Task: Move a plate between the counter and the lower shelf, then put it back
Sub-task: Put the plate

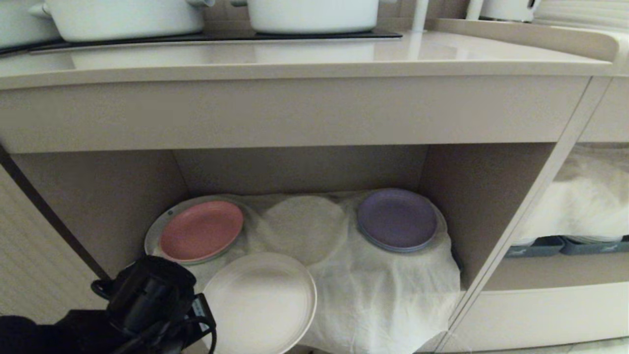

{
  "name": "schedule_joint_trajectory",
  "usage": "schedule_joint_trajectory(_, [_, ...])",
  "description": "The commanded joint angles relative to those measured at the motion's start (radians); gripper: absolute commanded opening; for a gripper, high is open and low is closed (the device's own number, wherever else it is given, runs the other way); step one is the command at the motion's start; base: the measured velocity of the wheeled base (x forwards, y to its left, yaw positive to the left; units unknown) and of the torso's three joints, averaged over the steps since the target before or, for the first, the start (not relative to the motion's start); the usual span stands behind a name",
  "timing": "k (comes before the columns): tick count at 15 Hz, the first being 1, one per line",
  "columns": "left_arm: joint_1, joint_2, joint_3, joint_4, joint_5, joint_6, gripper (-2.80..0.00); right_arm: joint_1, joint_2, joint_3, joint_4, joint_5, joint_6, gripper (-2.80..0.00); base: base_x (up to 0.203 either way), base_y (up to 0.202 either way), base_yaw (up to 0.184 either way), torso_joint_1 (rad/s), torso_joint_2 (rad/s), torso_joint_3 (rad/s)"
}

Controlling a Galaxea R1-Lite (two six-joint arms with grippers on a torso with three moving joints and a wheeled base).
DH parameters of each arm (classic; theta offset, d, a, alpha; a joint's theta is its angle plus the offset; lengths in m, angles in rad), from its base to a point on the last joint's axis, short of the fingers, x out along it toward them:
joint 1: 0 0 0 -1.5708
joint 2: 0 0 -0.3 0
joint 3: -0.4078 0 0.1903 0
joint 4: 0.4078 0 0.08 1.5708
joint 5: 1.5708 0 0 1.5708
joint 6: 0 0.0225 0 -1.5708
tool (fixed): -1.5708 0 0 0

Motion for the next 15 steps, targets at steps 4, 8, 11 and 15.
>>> schedule_joint_trajectory(4, [0.0, -0.069, 0.036, 0.001, 0.003, -0.006, -2.8, 0.0, 0.0, 0.0, -0.001, -0.001, 0.0, -2.8, 0.0, 0.0, 0.0, 0.0, 0.0, 0.0])
schedule_joint_trajectory(8, [0.006, -0.136, 0.085, 0.003, 0.007, -0.01, -2.8, 0.0, 0.0, 0.0, -0.001, -0.001, 0.0, -2.8, 0.0, 0.0, 0.0, 0.0, 0.0, 0.0])
schedule_joint_trajectory(11, [0.013, -0.172, 0.095, 0.052, 0.01, -0.034, -2.8, 0.0, 0.0, 0.0, 0.0, -0.001, 0.0, -2.8, 0.0, 0.0, 0.0, 0.0, 0.0, 0.0])
schedule_joint_trajectory(15, [0.026, -0.227, 0.109, 0.098, 0.018, -0.044, -2.8, 0.0, 0.0, 0.0, -0.001, -0.001, 0.0, -2.8, 0.0, 0.0, 0.0, 0.0, 0.0, 0.0])
